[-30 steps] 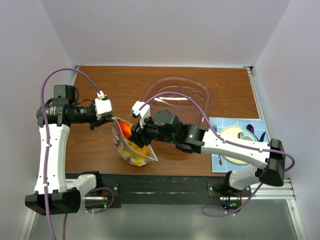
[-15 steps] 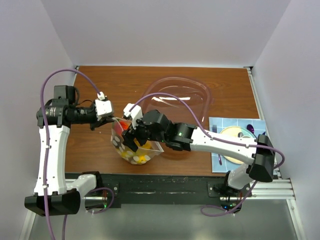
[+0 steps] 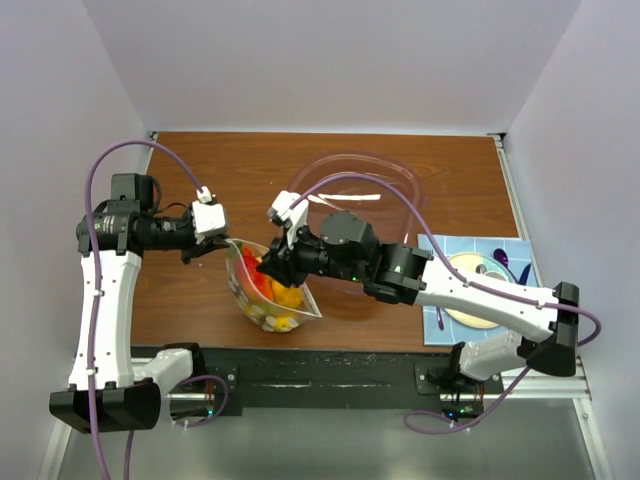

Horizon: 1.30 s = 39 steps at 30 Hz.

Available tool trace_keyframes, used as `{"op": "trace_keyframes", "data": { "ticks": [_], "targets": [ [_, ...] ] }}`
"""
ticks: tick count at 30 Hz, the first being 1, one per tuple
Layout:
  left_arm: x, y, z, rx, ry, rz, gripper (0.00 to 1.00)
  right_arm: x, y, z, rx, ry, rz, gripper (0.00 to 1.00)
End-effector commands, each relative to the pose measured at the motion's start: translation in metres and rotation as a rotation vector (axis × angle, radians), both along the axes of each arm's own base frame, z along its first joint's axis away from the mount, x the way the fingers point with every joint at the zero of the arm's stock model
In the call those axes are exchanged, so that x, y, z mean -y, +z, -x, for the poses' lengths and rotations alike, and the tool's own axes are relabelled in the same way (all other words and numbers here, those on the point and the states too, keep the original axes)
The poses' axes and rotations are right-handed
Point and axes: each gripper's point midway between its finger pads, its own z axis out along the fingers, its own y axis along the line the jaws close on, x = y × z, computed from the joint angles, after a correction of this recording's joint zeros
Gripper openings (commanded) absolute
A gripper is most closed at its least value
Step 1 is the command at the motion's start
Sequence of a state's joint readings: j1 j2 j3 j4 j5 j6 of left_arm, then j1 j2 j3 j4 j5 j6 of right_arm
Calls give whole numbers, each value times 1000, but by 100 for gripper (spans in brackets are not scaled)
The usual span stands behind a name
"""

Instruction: Open the zip-top bag and remove the fake food

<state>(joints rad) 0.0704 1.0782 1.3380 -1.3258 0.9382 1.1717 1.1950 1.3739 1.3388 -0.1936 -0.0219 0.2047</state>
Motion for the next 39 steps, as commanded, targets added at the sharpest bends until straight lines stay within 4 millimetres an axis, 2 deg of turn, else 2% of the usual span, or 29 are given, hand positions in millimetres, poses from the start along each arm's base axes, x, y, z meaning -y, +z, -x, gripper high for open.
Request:
{"op": "trace_keyframes", "data": {
  "ticks": [1, 2, 3, 10, 13, 14, 16, 17, 18, 26, 34, 35, 39],
  "targets": [
    [6, 12, 5, 64, -35, 25, 7, -4, -1, -4, -14, -3, 1, 9],
    [6, 13, 5, 69, -33, 20, 7, -4, -4, -4, -23, 0, 11, 0],
    [6, 13, 6, 73, -31, 17, 7, -5, -6, -4, -25, 2, 17, 0],
    [6, 15, 6, 77, -30, 18, 7, -14, -31, -4, -72, 6, 66, 0],
    [6, 18, 7, 86, -31, 20, 7, -16, -44, -5, -85, 3, 99, 9],
    [6, 18, 7, 88, -31, 20, 7, -15, -47, -4, -91, -1, 112, 37],
    [7, 19, 9, 93, -32, 23, 7, -18, -57, -3, -105, 6, 136, 65],
    [7, 19, 9, 90, -33, 25, 7, -18, -60, -3, -109, 3, 148, 96],
    [7, 20, 10, 93, -34, 24, 7, -20, -66, -2, -112, 3, 163, 99],
    [7, 24, 12, 109, -32, 23, 7, -32, -90, -2, -102, -47, 226, 99],
    [11, 24, 17, 104, -41, 34, 7, -53, -117, -4, -79, -92, 300, 99],
    [11, 23, 17, 101, -42, 36, 7, -56, -126, -5, -74, -102, 321, 99],
    [12, 21, 20, 93, -44, 39, 7, -57, -138, -15, -42, -165, 343, 99]
  ]
}}
